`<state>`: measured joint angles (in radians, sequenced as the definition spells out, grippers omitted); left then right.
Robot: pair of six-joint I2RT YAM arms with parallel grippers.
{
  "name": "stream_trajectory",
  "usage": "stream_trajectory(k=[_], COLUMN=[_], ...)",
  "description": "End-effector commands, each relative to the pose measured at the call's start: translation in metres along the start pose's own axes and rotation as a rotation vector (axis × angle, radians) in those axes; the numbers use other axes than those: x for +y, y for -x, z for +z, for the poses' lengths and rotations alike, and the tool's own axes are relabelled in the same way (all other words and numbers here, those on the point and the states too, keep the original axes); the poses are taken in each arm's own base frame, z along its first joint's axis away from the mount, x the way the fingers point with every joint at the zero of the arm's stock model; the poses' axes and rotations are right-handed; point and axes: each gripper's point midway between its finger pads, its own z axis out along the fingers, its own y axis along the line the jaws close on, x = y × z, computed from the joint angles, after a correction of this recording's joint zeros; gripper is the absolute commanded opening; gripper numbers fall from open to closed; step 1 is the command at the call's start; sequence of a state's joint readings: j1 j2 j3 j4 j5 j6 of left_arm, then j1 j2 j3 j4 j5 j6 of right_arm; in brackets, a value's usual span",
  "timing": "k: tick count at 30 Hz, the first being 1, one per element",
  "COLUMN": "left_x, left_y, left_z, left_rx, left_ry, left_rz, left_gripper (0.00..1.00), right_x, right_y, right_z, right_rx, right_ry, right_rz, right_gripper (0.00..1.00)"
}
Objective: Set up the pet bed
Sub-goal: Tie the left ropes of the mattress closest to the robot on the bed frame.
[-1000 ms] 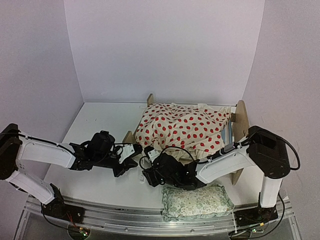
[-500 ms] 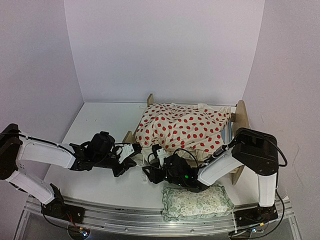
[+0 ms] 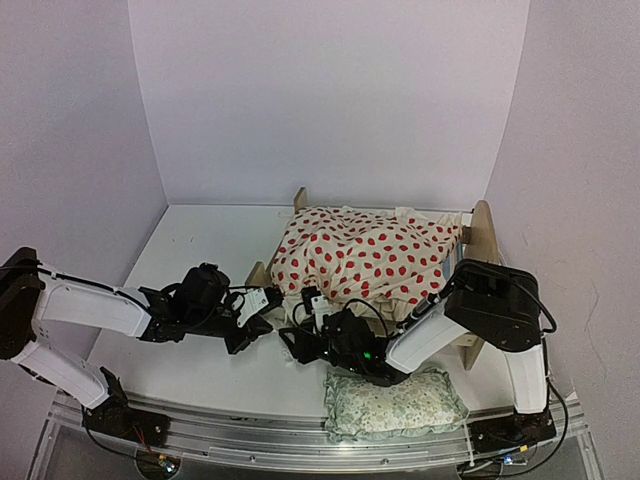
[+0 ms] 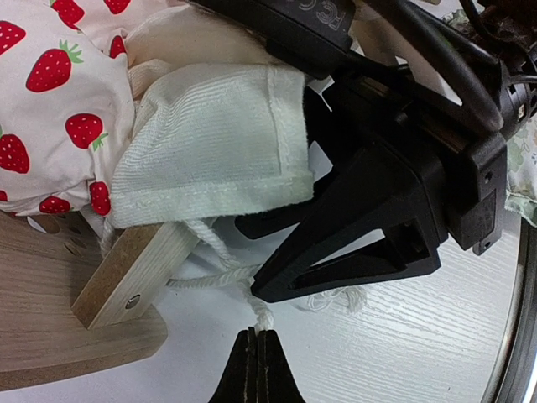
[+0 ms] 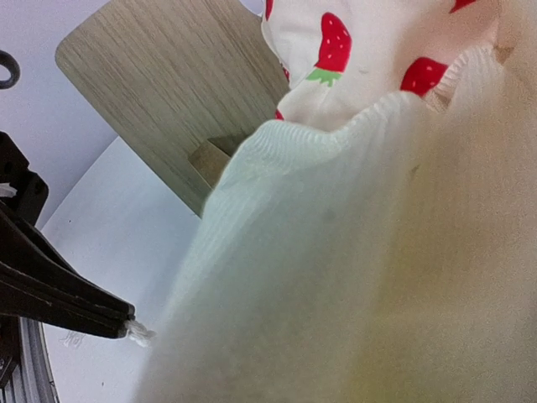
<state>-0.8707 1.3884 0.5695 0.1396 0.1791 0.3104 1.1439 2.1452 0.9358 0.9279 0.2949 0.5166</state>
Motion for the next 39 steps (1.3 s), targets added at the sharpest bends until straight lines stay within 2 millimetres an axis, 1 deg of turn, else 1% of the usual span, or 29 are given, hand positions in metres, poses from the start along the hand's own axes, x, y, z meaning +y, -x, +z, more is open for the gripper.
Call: stream_trajectory(k=[1, 5, 10, 18, 24, 33, 37, 39], left_x=[0.002, 0.002, 0.003, 0.003, 0.002, 0.002, 0.003, 0.003], left_y=[0.004, 0.004, 0.004, 0.004, 0.004, 0.004, 0.004, 0.005], left_z=[-0.004, -0.004, -0.004, -0.004, -0.003, -0.003, -0.004, -0.004], left_rx=[-0.017, -0.016, -0.015, -0.014, -0.013, -0.014, -0.017, -0.019], left_ry=[0.018, 0.020, 0.021, 0.022, 0.019, 0.020, 0.023, 0.026], left_rz=[-0.008, -0.008, -0.008, -0.009, -0.009, -0.006, -0.006, -0.005], left_gripper=[0.00, 0.00, 0.00, 0.00, 0.00, 0.00, 0.00, 0.00], right_x=[0.008, 0.007, 0.004, 0.001, 0.005, 0.005, 0.005, 0.005], right_y=[0.025, 0.028, 0.028, 0.022, 0.021, 0.019, 0.019, 0.021], right_z=[0.003, 0.001, 0.007, 0.013, 0.019, 0.022, 0.020, 0.017], right_rx=[-0.091, -0.113, -0.129, -0.125, -0.121, -0.119, -0.124, -0.128], right_ry=[0.021, 0.016, 0.007, -0.005, 0.014, 0.014, 0.020, 0.024], right_rz=[0.034, 0.046, 0.069, 0.080, 0.089, 0.093, 0.097, 0.101], right_gripper=[0.39, 0.39, 0.37, 0.30, 0.26, 0.13, 0.03, 0.00])
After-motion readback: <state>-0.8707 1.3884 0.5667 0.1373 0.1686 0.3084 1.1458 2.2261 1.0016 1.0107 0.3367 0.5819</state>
